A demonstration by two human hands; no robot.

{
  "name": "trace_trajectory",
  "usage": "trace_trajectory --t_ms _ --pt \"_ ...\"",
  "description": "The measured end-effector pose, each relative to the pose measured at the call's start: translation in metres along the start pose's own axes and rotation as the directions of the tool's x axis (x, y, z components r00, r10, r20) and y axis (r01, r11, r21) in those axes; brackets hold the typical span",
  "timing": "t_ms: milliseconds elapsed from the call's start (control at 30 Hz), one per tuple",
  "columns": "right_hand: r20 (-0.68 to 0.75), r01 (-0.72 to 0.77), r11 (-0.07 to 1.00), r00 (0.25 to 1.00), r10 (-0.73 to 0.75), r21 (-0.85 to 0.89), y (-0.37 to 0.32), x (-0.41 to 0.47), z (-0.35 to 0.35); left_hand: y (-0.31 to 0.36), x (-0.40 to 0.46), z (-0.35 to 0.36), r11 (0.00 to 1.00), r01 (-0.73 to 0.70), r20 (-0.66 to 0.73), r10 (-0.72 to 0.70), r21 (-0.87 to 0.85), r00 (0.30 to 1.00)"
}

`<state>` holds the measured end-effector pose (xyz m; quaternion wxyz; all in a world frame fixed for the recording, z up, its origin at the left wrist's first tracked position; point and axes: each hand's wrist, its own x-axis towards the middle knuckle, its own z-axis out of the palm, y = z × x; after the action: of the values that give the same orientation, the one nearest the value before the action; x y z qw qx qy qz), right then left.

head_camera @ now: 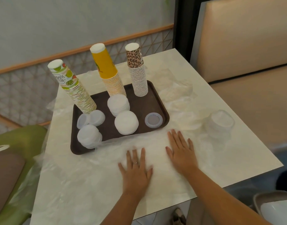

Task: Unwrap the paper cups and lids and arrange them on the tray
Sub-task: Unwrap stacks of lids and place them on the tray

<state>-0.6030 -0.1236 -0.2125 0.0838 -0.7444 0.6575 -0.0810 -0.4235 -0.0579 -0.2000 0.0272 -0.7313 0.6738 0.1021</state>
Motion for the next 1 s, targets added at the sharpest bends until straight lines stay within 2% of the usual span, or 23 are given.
trace_trajectory --t_ms 133,200,267,333,400,433,500,600,700,1000 --pt "-0.052 -0.026 0.999 0.998 0.028 0.042 0.002 0.000 0.001 -0.025 -0.009 0.006 0.998 -0.001 -0.085 0.006 0.061 0.996" --pt "-0.091 -0.042 0.999 0.995 0.044 0.023 0.000 -0.001 0.001 -0.031 -0.016 0.004 1.000 -0.011 -0.121 0.012 0.013 0.993" --pt "-0.147 -0.045 0.999 0.988 0.049 0.030 -0.002 -0.002 0.000 -0.028 -0.022 -0.008 0.998 -0.011 -0.234 -0.004 -0.061 0.972" --pt "-0.183 -0.029 0.999 0.982 0.036 0.039 -0.004 -0.002 -0.003 -0.006 -0.021 -0.026 0.982 -0.080 -0.372 0.011 -0.171 0.928" --pt "-0.192 0.004 1.000 0.981 0.000 0.019 -0.003 -0.001 0.000 0.029 -0.012 -0.039 0.950 -0.230 -0.438 0.119 -0.209 0.891" --pt "-0.185 0.022 1.000 0.983 -0.021 0.002 -0.002 -0.001 0.002 0.046 -0.005 -0.039 0.938 -0.288 -0.435 0.182 -0.192 0.882" --pt "-0.155 0.048 0.998 0.987 -0.052 -0.028 0.003 -0.001 0.007 0.071 0.015 -0.030 0.941 -0.301 -0.359 0.229 -0.157 0.905" --pt "-0.129 0.057 0.998 0.990 -0.060 -0.025 0.005 0.000 0.009 0.076 0.042 -0.010 0.975 -0.183 -0.185 0.158 -0.124 0.970" --pt "-0.112 0.034 0.999 0.993 -0.032 0.013 0.004 0.001 0.006 0.064 0.050 0.000 0.987 -0.105 -0.076 0.096 -0.121 0.993" --pt "-0.072 0.022 1.000 0.997 -0.021 0.001 0.003 0.002 0.005 0.013 0.032 0.000 0.997 0.032 -0.083 -0.038 -0.067 0.996"
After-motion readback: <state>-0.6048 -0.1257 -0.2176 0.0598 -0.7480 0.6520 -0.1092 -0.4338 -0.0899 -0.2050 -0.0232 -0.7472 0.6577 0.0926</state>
